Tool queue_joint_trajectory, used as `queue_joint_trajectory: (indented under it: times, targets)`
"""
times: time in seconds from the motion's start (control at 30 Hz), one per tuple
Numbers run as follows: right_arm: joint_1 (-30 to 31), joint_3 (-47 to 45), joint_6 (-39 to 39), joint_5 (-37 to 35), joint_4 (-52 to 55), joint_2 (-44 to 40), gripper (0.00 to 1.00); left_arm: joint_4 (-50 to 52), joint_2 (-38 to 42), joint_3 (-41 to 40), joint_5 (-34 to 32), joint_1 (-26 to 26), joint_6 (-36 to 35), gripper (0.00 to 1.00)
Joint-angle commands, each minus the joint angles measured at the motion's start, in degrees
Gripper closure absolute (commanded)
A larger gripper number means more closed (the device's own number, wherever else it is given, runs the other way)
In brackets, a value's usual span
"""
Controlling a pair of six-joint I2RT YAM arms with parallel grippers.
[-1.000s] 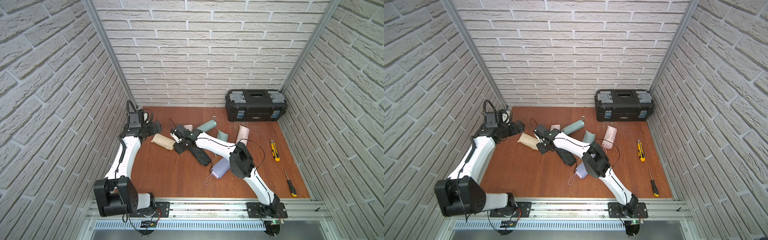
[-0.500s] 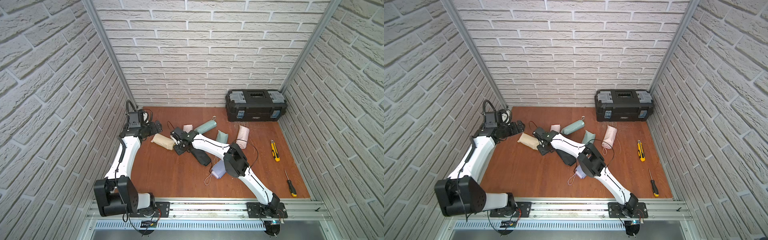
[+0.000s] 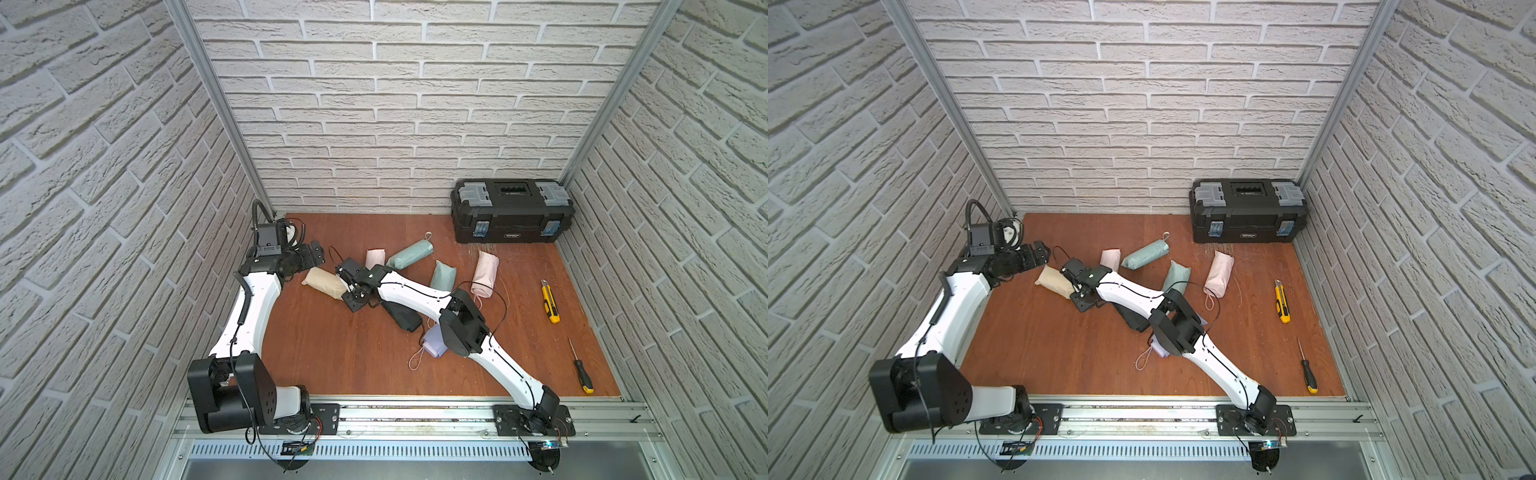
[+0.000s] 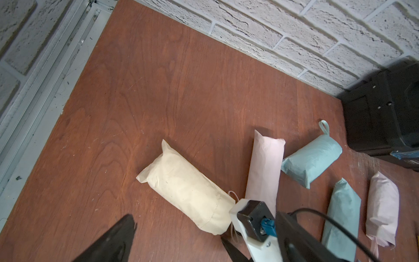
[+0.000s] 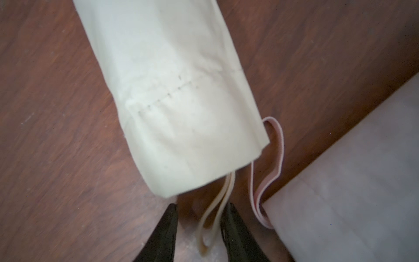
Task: Take umbrellas out of sleeves
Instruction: Take out the umbrella from the umbrella sleeve.
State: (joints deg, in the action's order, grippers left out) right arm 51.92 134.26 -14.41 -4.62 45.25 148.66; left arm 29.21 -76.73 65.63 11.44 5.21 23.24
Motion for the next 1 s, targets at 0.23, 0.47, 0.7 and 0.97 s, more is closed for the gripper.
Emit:
queue_joint_trajectory:
  times: [0.23,0.47,0.7,0.97]
  targets:
    - [0.5,-1.2,-0.4,-1.2,1.7,-0.9,0.97,1.1,-2.7,2.9,0.0,0.8,1.0,0.02]
    - [1.7,-13.4,-0.5,-0.3,-4.0,-7.6,0.97,2.3,-7.2,3.6,-0.1,2.2,2.5,0.02]
    - [2.1,-21.0,-1.6,2.1,-8.4,-11.4,0.97,3.0,-12.1,4.3,-0.2,2.3,2.4,0.02]
    - [2.2,-24.9,-3.2,1.9,-11.0,-13.2,0.97,2.9,-22.3,8.1,6.3,2.7,6.3,0.15]
